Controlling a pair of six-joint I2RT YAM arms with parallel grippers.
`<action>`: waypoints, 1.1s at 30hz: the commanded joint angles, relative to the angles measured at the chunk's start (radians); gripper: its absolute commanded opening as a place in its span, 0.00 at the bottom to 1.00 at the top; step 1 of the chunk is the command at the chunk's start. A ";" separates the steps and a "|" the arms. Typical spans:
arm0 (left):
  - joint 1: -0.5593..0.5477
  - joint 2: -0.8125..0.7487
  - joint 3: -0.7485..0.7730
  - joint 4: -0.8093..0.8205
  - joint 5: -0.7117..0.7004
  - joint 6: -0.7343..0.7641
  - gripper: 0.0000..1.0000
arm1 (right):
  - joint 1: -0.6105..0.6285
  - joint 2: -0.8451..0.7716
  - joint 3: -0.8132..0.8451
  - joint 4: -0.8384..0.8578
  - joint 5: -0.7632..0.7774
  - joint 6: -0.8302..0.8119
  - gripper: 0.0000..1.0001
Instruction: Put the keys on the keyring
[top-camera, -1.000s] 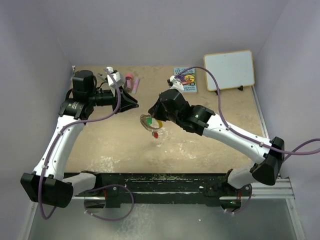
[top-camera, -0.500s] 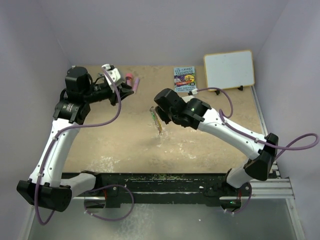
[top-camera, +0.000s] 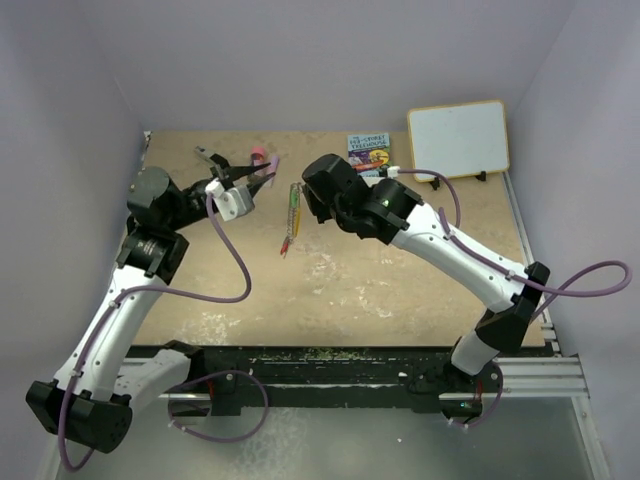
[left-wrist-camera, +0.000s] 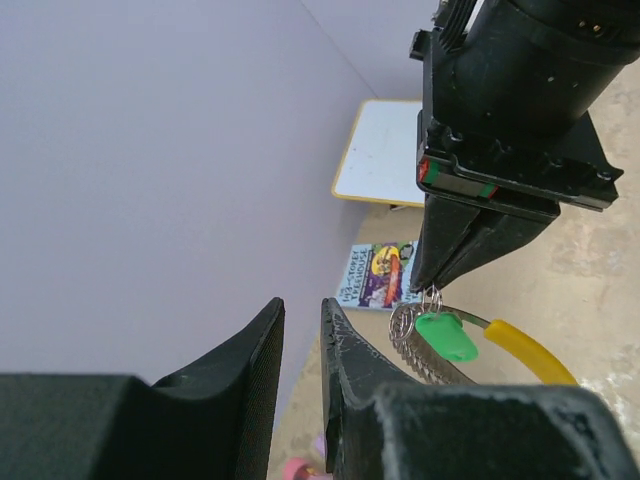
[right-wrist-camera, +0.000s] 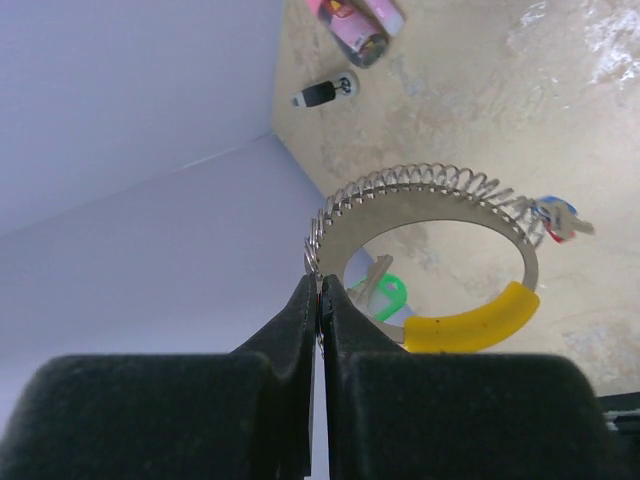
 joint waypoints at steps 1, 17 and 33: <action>-0.002 0.015 -0.006 0.179 0.029 -0.048 0.24 | -0.007 -0.019 0.075 -0.053 0.094 0.229 0.00; -0.129 0.100 -0.028 0.107 0.085 -0.180 0.28 | -0.007 -0.113 0.012 -0.057 0.175 0.221 0.00; -0.202 0.162 -0.032 0.158 -0.107 -0.211 0.47 | -0.007 -0.105 -0.036 0.031 0.194 0.170 0.00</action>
